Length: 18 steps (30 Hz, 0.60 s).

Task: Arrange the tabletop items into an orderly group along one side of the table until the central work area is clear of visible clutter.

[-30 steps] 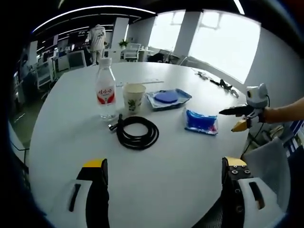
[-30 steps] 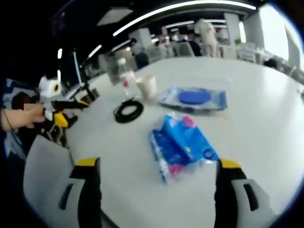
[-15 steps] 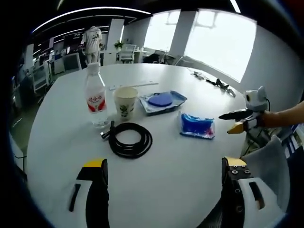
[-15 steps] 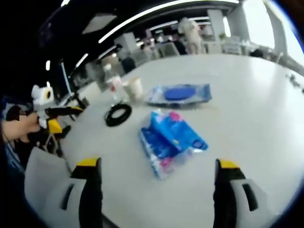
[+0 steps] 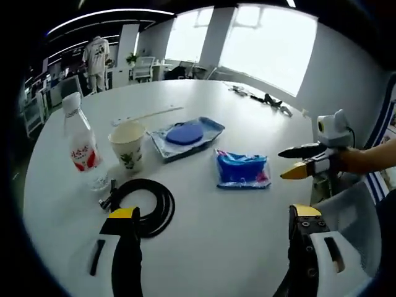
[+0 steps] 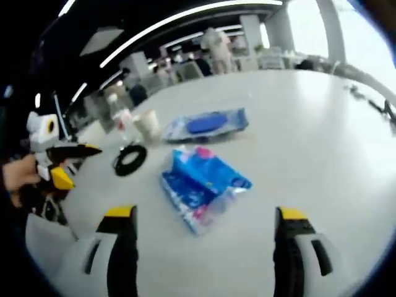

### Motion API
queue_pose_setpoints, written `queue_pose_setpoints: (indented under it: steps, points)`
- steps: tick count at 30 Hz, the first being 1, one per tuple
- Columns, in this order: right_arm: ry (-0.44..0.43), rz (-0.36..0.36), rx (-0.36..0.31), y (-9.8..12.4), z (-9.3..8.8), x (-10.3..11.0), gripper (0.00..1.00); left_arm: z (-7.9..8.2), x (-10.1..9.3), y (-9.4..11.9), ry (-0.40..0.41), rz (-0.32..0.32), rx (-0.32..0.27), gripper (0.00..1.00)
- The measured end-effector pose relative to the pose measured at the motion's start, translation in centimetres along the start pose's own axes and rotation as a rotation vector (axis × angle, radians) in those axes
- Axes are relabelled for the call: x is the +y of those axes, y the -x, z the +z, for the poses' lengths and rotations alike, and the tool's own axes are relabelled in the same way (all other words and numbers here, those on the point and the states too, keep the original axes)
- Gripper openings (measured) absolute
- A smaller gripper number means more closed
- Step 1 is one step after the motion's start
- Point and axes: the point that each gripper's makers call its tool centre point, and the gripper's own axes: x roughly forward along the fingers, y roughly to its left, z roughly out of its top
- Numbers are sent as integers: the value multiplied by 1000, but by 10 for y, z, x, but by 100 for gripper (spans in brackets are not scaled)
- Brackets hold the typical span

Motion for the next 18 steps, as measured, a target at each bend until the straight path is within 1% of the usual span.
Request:
queue_pose_setpoints:
  steps: [3, 6, 7, 9, 11, 12, 15, 18]
  points:
    - [-7, -22, -7, 0, 0, -2, 83, 8, -1, -9, -13, -17, -4, 100]
    - [-58, -46, -11, -2, -2, -5, 83, 15, -2, -21, -24, -34, 3, 100]
    - [-63, -51, -10, -2, -3, -6, 82, 17, -2, -24, -23, -38, 1, 100]
    - [-72, -71, -10, -4, -5, -10, 79, 21, -1, -35, 17, -49, 1, 98]
    - [-80, -84, -13, -5, -5, -12, 76, 24, -2, -46, 29, -65, 6, 96]
    - [-88, -87, -11, -6, -6, -13, 76, 24, -3, -53, 28, -67, 21, 95]
    - [-107, -99, -11, -7, -6, -15, 74, 29, -9, -66, 8, -86, 29, 95]
    - [-117, -112, -23, -7, -3, -19, 73, 34, -13, -73, 4, -102, 30, 95]
